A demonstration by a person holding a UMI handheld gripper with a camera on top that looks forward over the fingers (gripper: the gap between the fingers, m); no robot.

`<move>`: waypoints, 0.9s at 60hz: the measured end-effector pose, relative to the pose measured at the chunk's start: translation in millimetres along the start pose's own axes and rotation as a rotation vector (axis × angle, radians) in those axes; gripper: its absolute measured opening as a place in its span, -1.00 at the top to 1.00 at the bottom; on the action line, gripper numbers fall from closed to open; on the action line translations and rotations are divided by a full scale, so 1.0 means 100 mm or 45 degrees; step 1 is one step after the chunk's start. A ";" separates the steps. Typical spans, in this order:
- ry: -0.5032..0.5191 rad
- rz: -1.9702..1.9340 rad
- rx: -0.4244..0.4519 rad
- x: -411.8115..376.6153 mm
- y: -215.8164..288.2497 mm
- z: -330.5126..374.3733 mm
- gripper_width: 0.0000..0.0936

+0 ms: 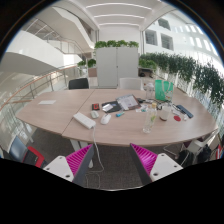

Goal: Pour water

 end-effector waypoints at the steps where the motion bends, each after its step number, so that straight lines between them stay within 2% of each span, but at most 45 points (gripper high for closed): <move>1: -0.003 -0.001 0.002 -0.04 0.00 -0.05 -0.76; 14: -0.037 0.010 0.027 0.26 -0.06 -0.28 -0.76; 25: -0.081 0.055 0.174 0.81 -0.03 -0.81 -0.76; 37: -0.172 0.073 0.397 1.62 0.03 -1.88 -0.76; 43: -0.210 0.062 0.474 2.01 0.01 -2.50 -0.76; 54: -0.221 0.034 0.524 2.46 -0.03 -3.42 -0.76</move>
Point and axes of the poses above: the point between the fingertips, and its own axes, seen from behind it with the camera up: x to the right, y up, z backward, against the way the camera looks, the point moved 3 cm from there along z, backward, against the way the camera looks, and after that the axes turned 8 degrees about x, right-handed, at the moved point
